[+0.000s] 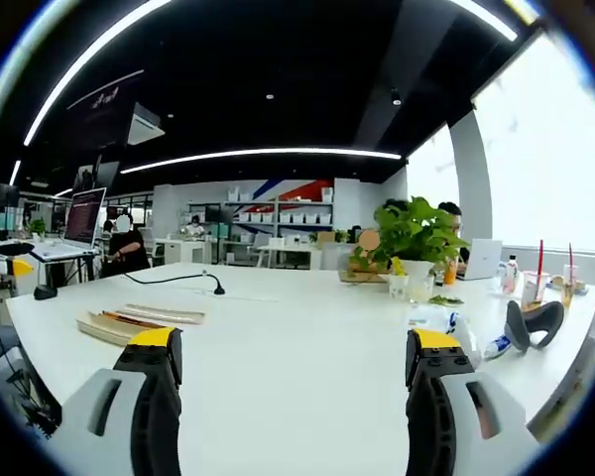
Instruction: Arrange the utensils inside the cutlery case until each visible utensil rests in its matching compartment.
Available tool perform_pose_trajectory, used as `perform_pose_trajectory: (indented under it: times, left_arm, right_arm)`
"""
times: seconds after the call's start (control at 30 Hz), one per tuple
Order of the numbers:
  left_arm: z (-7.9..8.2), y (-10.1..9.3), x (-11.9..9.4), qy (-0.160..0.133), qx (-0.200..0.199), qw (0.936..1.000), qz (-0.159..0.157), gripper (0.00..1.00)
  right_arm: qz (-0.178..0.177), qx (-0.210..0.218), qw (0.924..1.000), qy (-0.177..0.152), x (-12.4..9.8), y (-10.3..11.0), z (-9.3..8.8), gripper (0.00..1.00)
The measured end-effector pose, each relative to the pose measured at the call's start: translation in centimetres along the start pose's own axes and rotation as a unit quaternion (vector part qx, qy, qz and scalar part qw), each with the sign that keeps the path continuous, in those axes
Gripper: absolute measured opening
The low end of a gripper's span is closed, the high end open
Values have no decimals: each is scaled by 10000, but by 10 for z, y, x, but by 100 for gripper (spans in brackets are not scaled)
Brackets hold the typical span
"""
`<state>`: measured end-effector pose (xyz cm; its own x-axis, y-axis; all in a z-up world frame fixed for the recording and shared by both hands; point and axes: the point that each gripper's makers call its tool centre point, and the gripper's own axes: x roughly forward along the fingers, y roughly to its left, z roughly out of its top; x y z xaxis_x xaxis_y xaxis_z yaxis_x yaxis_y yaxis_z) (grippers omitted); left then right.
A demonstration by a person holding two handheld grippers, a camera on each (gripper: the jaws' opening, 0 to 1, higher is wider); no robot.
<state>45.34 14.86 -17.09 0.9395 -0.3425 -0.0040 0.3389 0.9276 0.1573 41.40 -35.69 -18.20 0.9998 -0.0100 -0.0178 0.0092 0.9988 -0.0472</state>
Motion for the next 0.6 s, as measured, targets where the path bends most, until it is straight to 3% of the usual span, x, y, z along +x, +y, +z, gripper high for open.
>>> perform_pose_trajectory:
  times: [0.6]
  left_arm:
    - [-5, -7, 2, 86, 45, 9999, -77, 100]
  right_arm:
    - [14, 13, 10000, 71, 0, -1, -5, 98]
